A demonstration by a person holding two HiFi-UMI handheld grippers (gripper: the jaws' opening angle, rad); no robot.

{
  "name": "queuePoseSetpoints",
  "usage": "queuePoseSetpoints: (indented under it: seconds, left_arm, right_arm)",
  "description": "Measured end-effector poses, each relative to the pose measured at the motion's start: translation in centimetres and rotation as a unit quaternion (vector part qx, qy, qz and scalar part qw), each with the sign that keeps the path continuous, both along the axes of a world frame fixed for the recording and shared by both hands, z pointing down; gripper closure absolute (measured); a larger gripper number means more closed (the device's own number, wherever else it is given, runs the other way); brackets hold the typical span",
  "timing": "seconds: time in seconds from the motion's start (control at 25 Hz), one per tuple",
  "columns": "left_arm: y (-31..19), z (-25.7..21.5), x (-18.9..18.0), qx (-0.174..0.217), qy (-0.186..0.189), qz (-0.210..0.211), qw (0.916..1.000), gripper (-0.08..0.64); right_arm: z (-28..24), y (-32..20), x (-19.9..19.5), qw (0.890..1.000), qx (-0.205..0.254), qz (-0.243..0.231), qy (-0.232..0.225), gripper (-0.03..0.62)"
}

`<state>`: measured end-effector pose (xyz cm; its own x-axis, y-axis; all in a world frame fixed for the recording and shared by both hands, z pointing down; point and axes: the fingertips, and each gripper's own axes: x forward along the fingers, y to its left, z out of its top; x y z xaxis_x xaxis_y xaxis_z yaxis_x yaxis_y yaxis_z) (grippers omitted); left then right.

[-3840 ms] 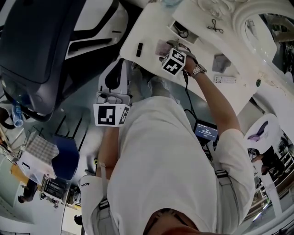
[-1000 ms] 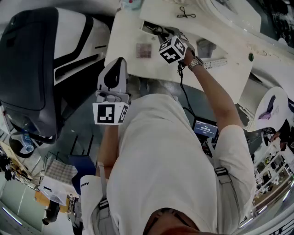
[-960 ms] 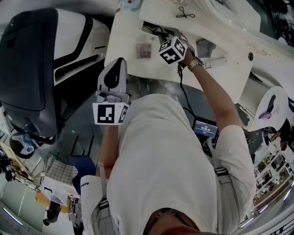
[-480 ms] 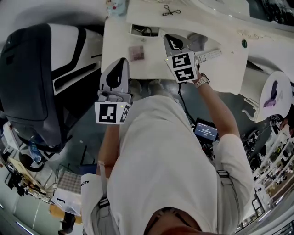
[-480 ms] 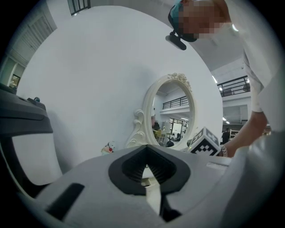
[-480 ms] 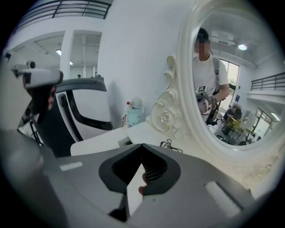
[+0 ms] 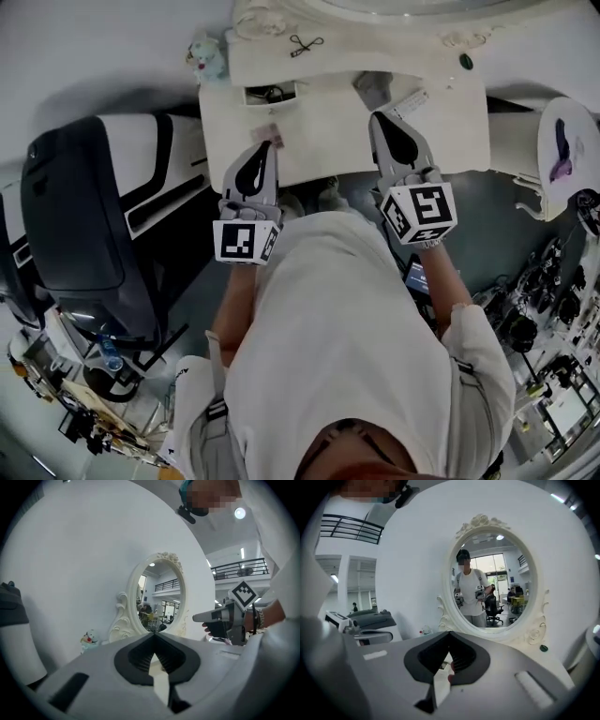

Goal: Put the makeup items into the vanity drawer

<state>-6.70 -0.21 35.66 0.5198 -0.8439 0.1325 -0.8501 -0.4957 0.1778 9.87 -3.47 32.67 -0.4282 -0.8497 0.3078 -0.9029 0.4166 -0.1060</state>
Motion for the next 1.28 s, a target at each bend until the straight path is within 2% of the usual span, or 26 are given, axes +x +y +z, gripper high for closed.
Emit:
queuePoseSetpoints:
  seconds: [0.16,0.44,0.72,1.28]
  left_arm:
    - [-0.1,-0.6,2.3,0.003,-0.001,0.036,0.9993,0.555]
    - [-0.9,-0.8,4.3,0.010,0.001,0.072,0.9974,0.555]
    - [-0.7,-0.7,3.7,0.009,0.006,0.066,0.9977,0.555]
    - [-0.3,-0.7,1.4,0.006,0.007,0.028,0.9996,0.555]
  right_arm:
    - [-2.1,2.5,1.6,0.999,0.023,0.024,0.006,0.586]
    - [-1.7,4.0,2.6,0.998,0.015,0.056,0.001,0.586]
    - [-1.4,4.0,1.9,0.998,0.012,0.053,0.006,0.584]
    - [-1.9,3.6,-1.1,1.000,0.019,-0.002,0.012,0.586]
